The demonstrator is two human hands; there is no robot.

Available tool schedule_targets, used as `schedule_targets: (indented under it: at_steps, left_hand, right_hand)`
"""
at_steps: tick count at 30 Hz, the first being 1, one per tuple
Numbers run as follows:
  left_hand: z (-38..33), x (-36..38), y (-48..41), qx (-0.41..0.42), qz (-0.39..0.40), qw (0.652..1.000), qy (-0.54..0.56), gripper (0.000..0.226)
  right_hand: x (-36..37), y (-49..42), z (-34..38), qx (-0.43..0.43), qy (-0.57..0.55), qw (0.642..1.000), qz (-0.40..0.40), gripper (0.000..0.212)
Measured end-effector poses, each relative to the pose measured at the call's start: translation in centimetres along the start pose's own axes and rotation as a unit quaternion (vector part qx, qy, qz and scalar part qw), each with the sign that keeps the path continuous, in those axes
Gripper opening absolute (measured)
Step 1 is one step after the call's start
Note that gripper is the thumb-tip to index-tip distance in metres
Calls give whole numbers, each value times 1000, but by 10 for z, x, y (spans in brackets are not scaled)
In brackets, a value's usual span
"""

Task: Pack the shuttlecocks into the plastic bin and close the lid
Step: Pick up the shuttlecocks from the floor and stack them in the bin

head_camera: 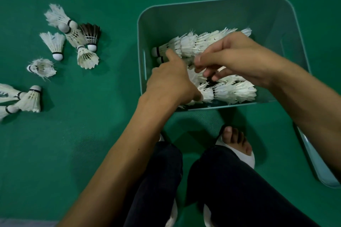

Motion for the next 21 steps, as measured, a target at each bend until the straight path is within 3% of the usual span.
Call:
schedule_targets:
  at_steps: [6,10,13,17,21]
  left_hand:
    - [-2,14,0,44,12,998,50,114]
    - [0,15,0,54,-16,995,86,122]
    - [0,14,0,62,-35,993,99,114]
    - [-2,12,-2,57,-51,991,106,117]
    - [-4,8,0,75,-69,987,123,111]
  right_hand:
    - [5,11,-8,-39,4,999,38,4]
    - [9,6,-9,-43,25,999,5,6]
    - [9,4,-9,-55,31,998,-8,5]
    - [-1,9,-10,-83,32,995,51,4]
    - [-2,12,-18,-127,109,984,57,11]
Point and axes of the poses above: each hand's wrist, its own y-axis away from the middle knuckle, its own x-axis out of the palm, z = x × y, the point moved 1 cm from there along -y, towards the middle knuckle, and after that the axes turned 2 degrees about -y, right-handed, at the moved point
